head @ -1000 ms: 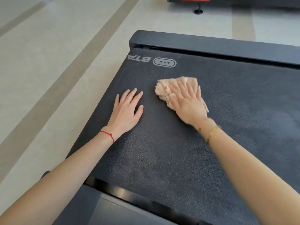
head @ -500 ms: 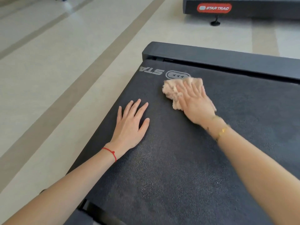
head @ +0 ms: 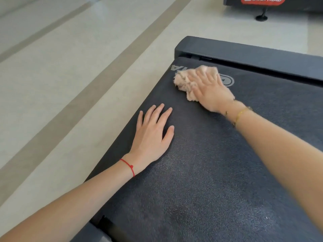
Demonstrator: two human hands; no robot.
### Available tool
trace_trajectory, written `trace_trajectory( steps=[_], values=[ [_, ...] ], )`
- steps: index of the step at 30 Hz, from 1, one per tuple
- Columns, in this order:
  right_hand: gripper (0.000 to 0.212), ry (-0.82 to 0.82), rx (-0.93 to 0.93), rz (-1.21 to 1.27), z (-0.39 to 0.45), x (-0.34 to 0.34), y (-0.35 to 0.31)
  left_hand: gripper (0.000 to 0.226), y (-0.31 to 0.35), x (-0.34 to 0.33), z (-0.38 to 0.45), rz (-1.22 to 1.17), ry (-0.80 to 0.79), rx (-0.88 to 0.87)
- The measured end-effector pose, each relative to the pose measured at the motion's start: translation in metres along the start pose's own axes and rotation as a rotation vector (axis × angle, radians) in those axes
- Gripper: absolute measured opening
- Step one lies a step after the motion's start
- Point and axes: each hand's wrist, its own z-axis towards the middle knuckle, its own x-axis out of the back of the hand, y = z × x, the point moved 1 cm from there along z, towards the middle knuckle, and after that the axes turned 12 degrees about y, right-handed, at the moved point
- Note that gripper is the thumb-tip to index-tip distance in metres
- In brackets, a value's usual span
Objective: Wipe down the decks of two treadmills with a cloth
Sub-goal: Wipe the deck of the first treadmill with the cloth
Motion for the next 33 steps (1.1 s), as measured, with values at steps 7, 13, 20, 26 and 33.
trace_trajectory(
  steps=[7,13,20,26,33],
  values=[
    [0.049,0.044,0.077,0.008,0.068,-0.014,-0.047,0.056,0.003,0.0,0.0,-0.006,0.022,0.007],
    [0.048,0.086,0.186,-0.053,0.05,-0.009,-0.013,0.056,-0.001,-0.002,-0.002,-0.002,0.036,-0.004],
    [0.055,0.078,-0.087,0.014,-0.004,0.007,-0.002,0.053,0.003,0.0,-0.001,-0.018,0.037,0.014],
    [0.055,0.043,0.147,0.099,-0.113,0.02,-0.014,0.051,0.002,0.006,-0.003,-0.05,0.01,0.007],
    [0.05,0.083,-0.147,0.047,-0.121,0.027,-0.008,0.052,-0.013,0.021,-0.038,-0.047,-0.096,-0.081]
  ],
)
